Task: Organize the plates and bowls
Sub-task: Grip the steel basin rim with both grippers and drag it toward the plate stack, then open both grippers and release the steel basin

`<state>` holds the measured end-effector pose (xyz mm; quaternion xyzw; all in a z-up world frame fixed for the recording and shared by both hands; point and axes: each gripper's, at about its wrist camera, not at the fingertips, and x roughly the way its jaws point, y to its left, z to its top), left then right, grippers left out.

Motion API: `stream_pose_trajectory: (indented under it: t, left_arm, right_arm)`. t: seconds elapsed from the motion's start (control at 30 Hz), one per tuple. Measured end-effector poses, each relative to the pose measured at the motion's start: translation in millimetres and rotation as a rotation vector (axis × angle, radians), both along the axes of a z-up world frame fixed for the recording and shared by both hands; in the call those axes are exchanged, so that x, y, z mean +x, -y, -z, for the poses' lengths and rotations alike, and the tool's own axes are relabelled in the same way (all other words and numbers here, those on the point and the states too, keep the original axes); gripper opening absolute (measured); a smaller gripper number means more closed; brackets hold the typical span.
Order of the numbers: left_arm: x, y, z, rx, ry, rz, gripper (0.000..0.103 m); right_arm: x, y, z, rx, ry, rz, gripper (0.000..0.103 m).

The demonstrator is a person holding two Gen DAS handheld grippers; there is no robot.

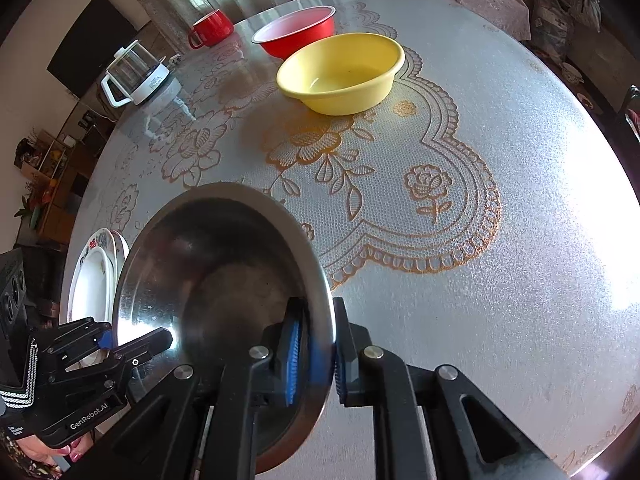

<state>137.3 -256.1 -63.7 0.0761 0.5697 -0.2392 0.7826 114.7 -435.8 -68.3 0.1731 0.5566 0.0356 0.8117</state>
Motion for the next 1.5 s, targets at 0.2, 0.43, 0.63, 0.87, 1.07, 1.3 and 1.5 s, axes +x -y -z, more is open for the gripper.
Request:
stream_pose_trajectory:
  t: [0.2,0.43,0.63,0.87,1.07,1.3,1.5]
  left_arm:
    - [0,1,0,0.010,0.005,-0.006,0.024]
    - [-2,1,1,0.016,0.006,-0.007,0.024]
    - [-3,-2,-1,0.013,0.007,-0.018,0.027]
    - [-4,-5,-10,0.017,0.037,-0.023,0.045]
    - [0,-10,-18,0.019,0.046,-0.047,0.049]
    - [3,-17,-43,-0.001,0.100,-0.056,0.063]
    - [28,-14,-64,-0.025,0.129,-0.088,0.068]
  right_arm:
    - [0,0,0,-0.005,0.002,0.002,0.014]
    - [1,2,1,0.010,-0.009,0.007,0.014]
    - [2,2,2,0.033,-0.019,0.011,0.016]
    - [3,4,4,0.052,-0.041,0.013,0.021]
    - [3,5,0,0.068,-0.045,0.017,0.026]
    - [-3,14,-22,0.068,0.006,0.012,0.029]
    - [5,38,-42,0.003,0.057,0.007,0.030]
